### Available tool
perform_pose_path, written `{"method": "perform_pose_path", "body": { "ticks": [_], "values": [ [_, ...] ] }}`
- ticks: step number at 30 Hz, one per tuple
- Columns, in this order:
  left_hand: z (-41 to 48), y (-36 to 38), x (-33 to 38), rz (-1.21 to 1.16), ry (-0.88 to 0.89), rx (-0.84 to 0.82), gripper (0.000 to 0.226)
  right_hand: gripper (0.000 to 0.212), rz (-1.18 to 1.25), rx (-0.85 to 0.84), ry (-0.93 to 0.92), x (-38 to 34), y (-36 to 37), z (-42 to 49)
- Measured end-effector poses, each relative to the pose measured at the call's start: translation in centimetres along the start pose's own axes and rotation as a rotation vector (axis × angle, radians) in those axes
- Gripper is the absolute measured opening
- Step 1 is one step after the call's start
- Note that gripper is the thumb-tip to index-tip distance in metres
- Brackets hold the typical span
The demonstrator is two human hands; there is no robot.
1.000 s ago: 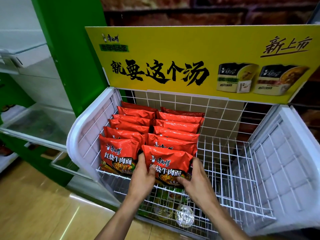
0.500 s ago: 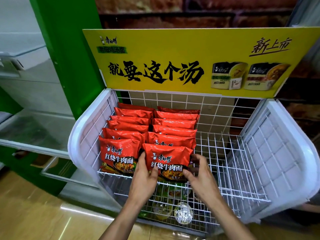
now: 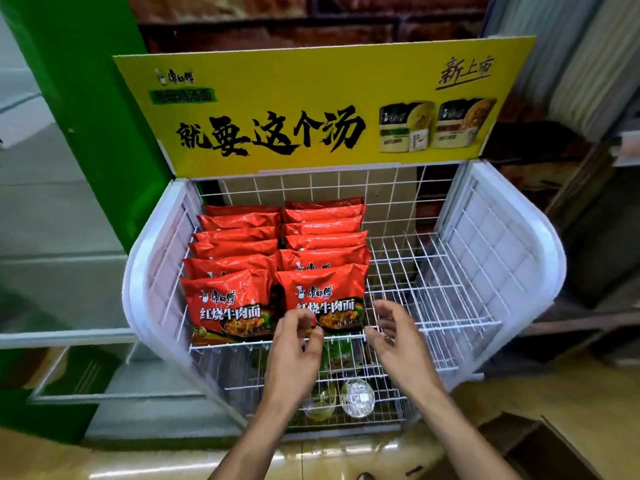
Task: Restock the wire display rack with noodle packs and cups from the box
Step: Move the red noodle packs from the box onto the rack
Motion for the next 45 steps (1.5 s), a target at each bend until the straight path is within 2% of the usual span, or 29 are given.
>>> {"method": "perform_pose_path", "body": {
  "ticks": [9,28,31,37,45],
  "values": [
    [-3.0,4.0,0.8,-0.015,0.120,-0.248,0.018,0.044,0.045,0.061,0.077,3.4,-1.9,-6.5],
    [-10.4,18.6,4.5,0.170,0.304,-0.750,0.037,0.031,0.127,0.368,0.336,11.3,-10.9,-18.8],
    [-12.4,21.0,6.0,0.191,0.322,-0.800,0.032,0.033,0.134,0.407,0.364,13.1,-12.8,-20.8],
    [-17.4,24.9,8.9,0.255,0.388,-0.879,0.043,0.029,0.132,0.414,0.414,15.9,-17.2,-25.0],
    [-22.2,29.6,11.1,0.284,0.376,-0.915,0.047,0.028,0.131,0.419,0.459,19.8,-23.0,-29.3]
  ]
}}
Point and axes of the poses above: each hand's wrist, its own z-axis towards the middle knuckle, its own y-axis out of the palm, x = y × z, the point moved 5 cm from there along z, towards the middle knuckle, and after that the axes turned 11 degrees about z, right-handed, at the moved point
